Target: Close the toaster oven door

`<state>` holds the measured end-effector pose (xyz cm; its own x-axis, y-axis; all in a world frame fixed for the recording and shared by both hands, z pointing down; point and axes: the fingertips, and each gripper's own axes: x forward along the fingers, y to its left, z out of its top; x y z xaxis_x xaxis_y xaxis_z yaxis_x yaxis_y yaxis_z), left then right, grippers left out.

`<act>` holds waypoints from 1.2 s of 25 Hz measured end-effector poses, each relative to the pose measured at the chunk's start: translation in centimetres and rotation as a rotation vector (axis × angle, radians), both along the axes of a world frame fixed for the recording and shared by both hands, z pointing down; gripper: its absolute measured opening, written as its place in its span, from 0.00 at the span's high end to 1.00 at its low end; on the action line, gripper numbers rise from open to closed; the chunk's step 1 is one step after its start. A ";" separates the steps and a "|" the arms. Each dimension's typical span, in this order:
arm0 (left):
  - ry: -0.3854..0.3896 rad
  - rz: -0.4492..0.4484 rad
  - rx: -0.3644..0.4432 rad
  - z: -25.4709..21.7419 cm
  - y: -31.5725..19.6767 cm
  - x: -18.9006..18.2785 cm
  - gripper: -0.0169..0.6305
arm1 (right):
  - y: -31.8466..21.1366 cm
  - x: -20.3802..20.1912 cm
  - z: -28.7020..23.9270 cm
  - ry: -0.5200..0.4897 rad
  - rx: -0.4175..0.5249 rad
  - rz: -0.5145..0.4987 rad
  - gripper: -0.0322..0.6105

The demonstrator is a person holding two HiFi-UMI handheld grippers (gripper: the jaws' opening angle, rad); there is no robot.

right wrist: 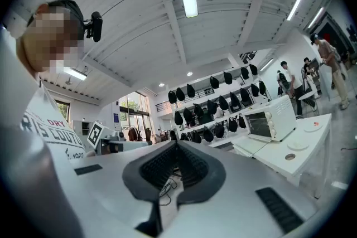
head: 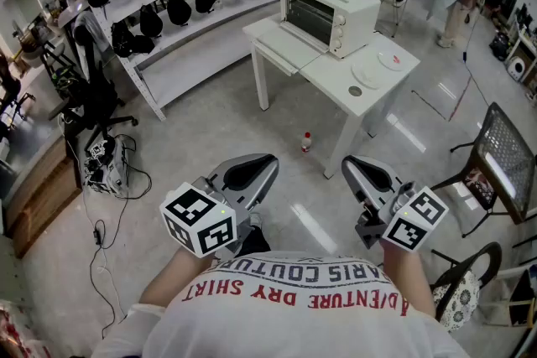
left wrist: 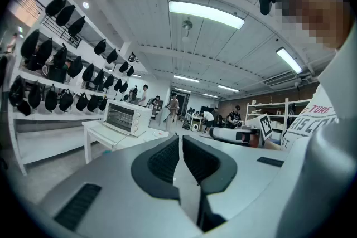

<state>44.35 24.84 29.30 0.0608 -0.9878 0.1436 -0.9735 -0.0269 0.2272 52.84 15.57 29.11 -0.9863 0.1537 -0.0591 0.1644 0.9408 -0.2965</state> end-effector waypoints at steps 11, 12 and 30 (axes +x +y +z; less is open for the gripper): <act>0.009 -0.018 -0.023 1.2 -0.5 -1.1 0.91 | -0.5 -1.9 1.4 0.034 0.020 -0.010 0.91; 0.016 -0.021 -0.027 1.5 -0.5 -1.6 0.91 | -0.5 -2.4 1.7 0.039 0.014 -0.012 0.91; 0.142 -0.051 -0.102 7.6 -6.6 -20.8 0.91 | -7.4 -19.5 8.4 0.172 -0.137 0.014 0.91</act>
<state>23.51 18.23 36.88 0.0375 -0.9709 0.2365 -0.9309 0.0521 0.3615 33.36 8.17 37.49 -0.9856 0.1422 0.0912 0.0875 0.8917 -0.4440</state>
